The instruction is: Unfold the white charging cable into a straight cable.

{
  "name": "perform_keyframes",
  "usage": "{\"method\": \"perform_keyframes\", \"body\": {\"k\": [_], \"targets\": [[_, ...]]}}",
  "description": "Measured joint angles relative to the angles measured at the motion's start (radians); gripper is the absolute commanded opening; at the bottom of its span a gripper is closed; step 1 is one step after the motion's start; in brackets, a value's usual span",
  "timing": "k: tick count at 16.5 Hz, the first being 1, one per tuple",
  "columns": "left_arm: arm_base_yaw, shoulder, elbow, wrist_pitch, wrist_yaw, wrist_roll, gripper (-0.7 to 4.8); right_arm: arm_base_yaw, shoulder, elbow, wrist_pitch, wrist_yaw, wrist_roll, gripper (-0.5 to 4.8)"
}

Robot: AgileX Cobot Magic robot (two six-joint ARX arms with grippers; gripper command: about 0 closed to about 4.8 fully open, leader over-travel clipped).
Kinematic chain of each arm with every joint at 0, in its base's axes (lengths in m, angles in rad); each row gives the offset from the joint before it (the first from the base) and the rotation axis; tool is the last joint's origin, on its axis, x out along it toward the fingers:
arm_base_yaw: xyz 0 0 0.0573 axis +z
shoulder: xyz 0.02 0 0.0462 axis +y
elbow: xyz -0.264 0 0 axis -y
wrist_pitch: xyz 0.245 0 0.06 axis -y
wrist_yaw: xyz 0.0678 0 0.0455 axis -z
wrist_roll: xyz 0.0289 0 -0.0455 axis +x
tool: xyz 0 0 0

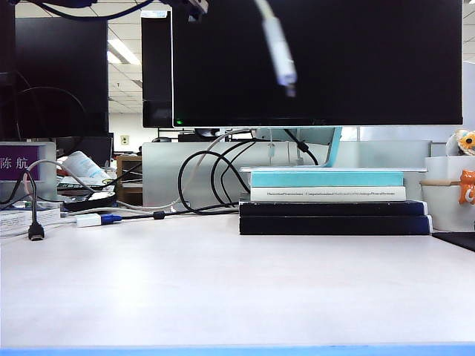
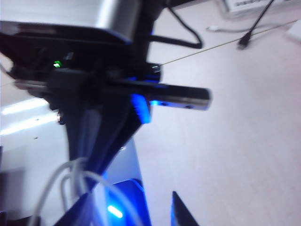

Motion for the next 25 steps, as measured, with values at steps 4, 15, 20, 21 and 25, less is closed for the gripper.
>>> {"method": "perform_keyframes", "body": {"k": [4,15,20,21,25], "targets": [[0.000,0.000,0.000,0.003,0.032,-0.016,-0.05,0.000,0.000,0.000,-0.028,-0.006,-0.015,1.70],[0.000,0.000,0.000,0.014,0.186,-0.023,-0.05,0.000,0.000,0.000,-0.032,0.066,-0.040,1.70],[0.000,0.000,0.000,0.034,0.186,-0.039,-0.05,0.000,0.000,0.000,-0.030,-0.024,-0.040,1.56],[0.000,0.000,0.000,0.057,0.187,-0.058,-0.05,0.000,0.000,0.000,-0.029,-0.036,-0.040,1.00],[0.000,0.000,0.000,0.146,0.187,-0.132,-0.05,0.000,0.011,0.000,-0.012,-0.088,-0.045,-0.06]]}}
